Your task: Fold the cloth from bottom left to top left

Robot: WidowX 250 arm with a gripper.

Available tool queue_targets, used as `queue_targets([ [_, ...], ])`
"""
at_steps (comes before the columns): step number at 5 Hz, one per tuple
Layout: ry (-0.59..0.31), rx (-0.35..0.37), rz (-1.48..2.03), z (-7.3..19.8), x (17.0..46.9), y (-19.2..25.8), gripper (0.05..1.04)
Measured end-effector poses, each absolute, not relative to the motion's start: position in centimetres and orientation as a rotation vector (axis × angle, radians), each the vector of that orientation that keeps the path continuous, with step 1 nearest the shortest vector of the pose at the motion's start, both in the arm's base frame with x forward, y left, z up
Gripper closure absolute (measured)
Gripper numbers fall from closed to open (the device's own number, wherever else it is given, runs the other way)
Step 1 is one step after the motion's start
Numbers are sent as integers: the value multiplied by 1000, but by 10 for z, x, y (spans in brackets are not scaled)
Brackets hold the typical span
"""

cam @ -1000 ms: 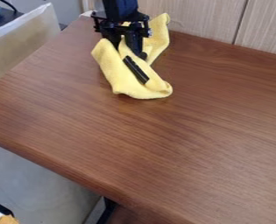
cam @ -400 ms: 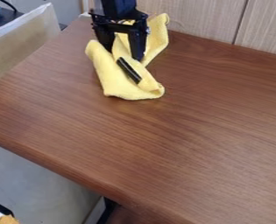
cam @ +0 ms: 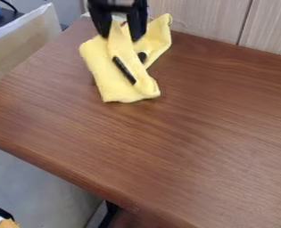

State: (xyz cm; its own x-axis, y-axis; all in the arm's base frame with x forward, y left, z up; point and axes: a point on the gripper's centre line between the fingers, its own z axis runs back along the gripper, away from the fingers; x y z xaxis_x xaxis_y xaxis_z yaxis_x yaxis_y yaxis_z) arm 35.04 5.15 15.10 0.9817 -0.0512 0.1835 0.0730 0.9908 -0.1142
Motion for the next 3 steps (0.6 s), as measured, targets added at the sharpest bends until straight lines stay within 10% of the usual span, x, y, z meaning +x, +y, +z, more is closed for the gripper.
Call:
queue_targets([
  [3, -308, -117, -72, 206, 333, 54, 83],
])
